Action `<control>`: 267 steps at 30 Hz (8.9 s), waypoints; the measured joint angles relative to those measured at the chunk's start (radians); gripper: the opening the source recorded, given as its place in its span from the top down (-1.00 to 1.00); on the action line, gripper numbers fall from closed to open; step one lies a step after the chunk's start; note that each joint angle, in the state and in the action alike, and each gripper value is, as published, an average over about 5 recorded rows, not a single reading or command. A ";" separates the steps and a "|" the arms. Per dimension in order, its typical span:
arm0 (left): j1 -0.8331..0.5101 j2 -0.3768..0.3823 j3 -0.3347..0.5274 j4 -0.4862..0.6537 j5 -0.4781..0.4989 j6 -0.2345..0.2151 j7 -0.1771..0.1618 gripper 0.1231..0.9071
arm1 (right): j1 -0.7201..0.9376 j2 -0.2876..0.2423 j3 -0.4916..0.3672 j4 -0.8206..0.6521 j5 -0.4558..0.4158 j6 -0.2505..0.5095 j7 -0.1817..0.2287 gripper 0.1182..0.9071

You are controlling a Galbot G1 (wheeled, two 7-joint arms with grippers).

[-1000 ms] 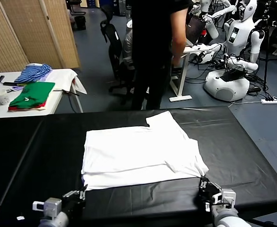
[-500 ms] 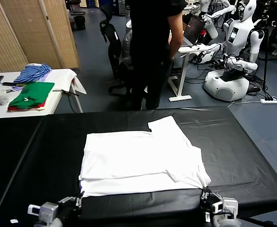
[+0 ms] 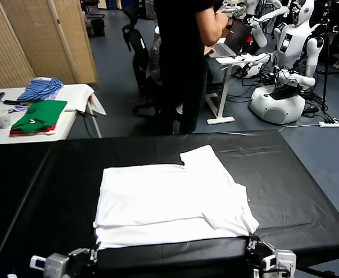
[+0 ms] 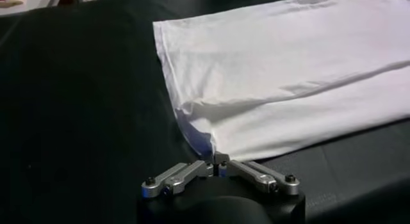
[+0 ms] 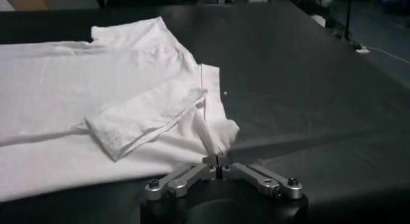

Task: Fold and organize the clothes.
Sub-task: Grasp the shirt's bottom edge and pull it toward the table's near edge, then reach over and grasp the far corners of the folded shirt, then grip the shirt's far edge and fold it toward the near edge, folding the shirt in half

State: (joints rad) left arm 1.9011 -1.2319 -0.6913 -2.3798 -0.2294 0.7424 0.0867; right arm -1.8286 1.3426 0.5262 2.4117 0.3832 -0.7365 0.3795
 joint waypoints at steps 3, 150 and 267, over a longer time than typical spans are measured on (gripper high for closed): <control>0.004 0.000 -0.003 -0.005 0.007 -0.001 0.004 0.94 | 0.000 0.000 0.002 0.000 0.000 0.000 0.001 0.94; -0.784 0.080 0.228 0.622 -0.222 -0.188 -0.154 -1.00 | 1.120 -0.073 -0.348 -1.029 0.109 0.198 -0.246 0.31; -0.282 0.135 0.022 0.064 -0.342 -0.006 -0.235 0.94 | 0.298 -0.088 -0.064 -0.143 0.055 0.000 -0.019 0.94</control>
State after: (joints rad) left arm 1.6187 -1.0965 -0.6695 -2.3153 -0.5709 0.7364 -0.1479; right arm -1.5306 1.2548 0.4619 2.2688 0.4384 -0.7363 0.3607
